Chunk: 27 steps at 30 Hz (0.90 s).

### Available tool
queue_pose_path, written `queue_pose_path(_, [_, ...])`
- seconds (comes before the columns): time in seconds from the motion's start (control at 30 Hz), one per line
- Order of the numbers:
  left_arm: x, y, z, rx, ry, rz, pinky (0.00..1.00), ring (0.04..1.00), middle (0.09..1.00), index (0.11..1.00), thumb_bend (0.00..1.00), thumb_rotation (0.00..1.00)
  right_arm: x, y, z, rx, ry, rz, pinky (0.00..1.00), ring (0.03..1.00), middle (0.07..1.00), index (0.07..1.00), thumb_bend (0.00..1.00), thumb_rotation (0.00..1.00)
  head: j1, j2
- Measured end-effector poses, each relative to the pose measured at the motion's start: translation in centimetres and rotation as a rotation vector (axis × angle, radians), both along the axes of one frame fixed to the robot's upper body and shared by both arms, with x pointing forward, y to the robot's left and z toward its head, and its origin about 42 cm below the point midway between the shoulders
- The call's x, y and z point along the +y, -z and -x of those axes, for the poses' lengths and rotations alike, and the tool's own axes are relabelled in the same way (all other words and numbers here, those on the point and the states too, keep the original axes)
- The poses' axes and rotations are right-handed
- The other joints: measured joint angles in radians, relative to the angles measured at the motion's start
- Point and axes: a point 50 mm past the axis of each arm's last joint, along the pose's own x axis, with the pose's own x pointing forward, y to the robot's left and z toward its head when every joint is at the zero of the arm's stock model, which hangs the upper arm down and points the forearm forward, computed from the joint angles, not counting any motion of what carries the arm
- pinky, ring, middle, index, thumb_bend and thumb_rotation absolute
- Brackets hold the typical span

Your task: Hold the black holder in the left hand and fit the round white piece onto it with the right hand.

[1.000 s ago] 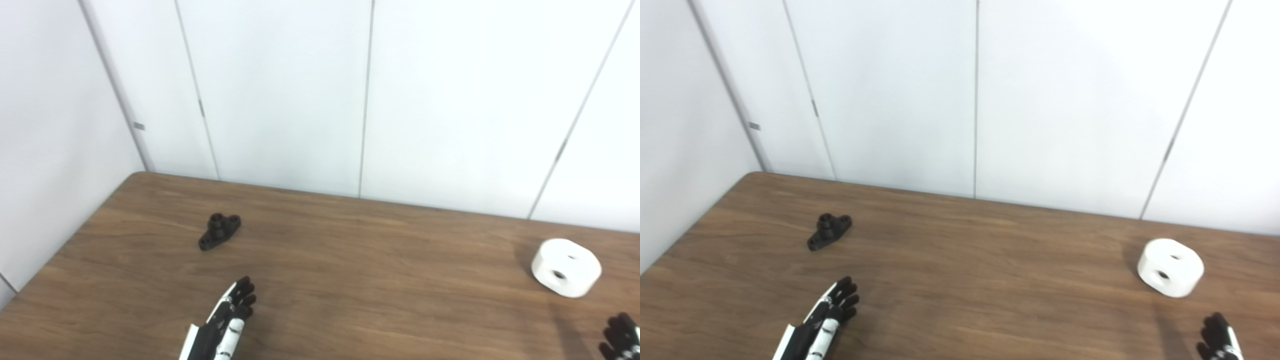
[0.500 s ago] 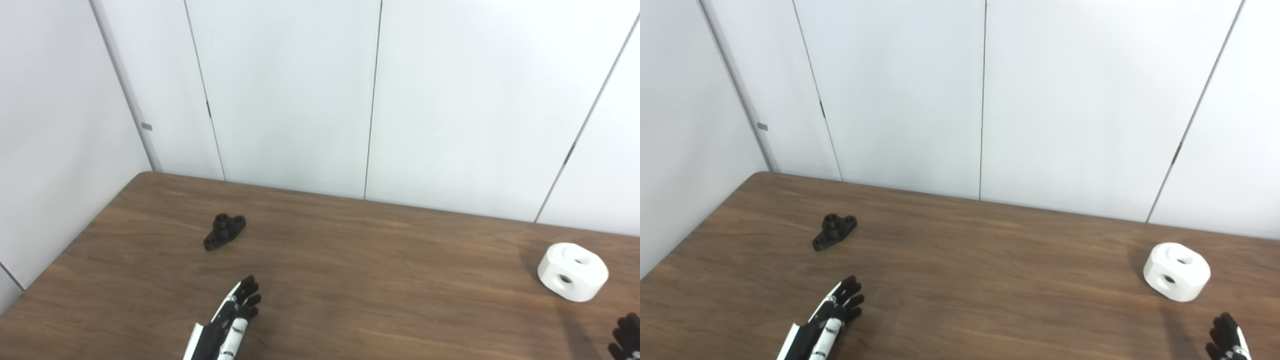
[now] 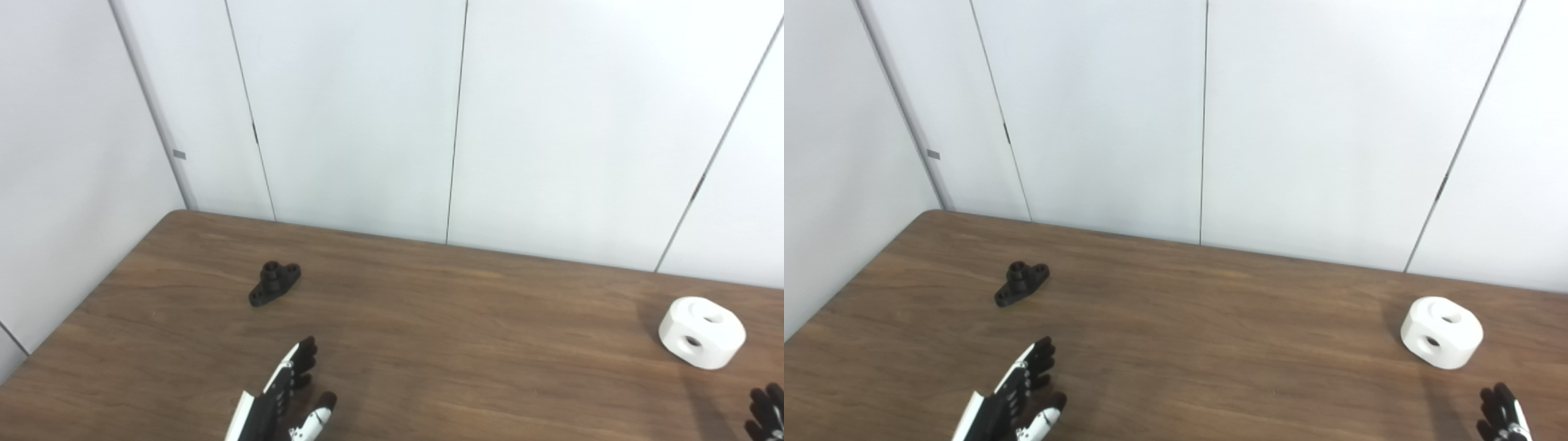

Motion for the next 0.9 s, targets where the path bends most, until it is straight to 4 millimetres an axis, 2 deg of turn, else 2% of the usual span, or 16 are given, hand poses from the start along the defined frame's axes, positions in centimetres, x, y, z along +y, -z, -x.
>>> queue_pose_path(0.07, [0.7,-1.3,-0.5,-0.019,-0.033,-0.062,0.88,0.924,0.938,0.936,0.63,0.17,0.1,0.0,0.1,0.006,0.000,0.014,1.00,1.000,0.978,1.000,0.56,1.00,-0.003,0.002])
queue_pose_path(0.17, [1.6,-3.5,-1.6,-0.042,-0.082,-0.170,0.86,0.917,0.935,0.931,0.68,0.14,0.2,0.0,0.2,0.010,0.000,0.020,1.00,1.000,0.977,1.000,0.54,1.00,-0.017,0.005])
queue_pose_path(0.23, [2.2,-4.8,-2.2,-0.052,-0.107,-0.242,0.85,0.915,0.939,0.928,0.71,0.15,0.3,0.0,0.2,0.008,0.001,0.019,1.00,1.000,0.977,1.000,0.54,1.00,-0.024,0.008])
queue_pose_path(0.3, [3.1,-5.6,-3.2,-0.053,-0.137,-0.299,0.85,0.920,0.944,0.927,0.74,0.20,0.5,0.0,0.2,0.008,0.000,0.025,1.00,1.000,0.976,1.000,0.54,1.00,-0.028,0.008])
queue_pose_path(0.5, [5.5,-7.8,-5.5,-0.046,-0.216,-0.472,0.86,0.931,0.944,0.909,0.72,0.23,1.3,0.1,0.6,0.028,0.000,0.001,1.00,1.000,0.975,1.000,0.54,1.00,-0.032,0.011])
queue_pose_path(0.6, [6.6,-8.0,-6.8,-0.031,-0.232,-0.542,0.82,0.938,0.939,0.906,0.72,0.25,1.3,0.1,0.6,0.032,0.001,-0.001,1.00,1.000,0.971,1.000,0.53,1.00,-0.035,0.014])
queue_pose_path(0.9, [9.0,-7.4,-10.3,0.035,-0.278,-0.700,0.87,0.939,0.913,0.877,0.78,0.38,1.3,0.1,0.8,0.035,0.002,-0.004,1.00,1.000,0.967,1.000,0.53,1.00,-0.035,0.017])
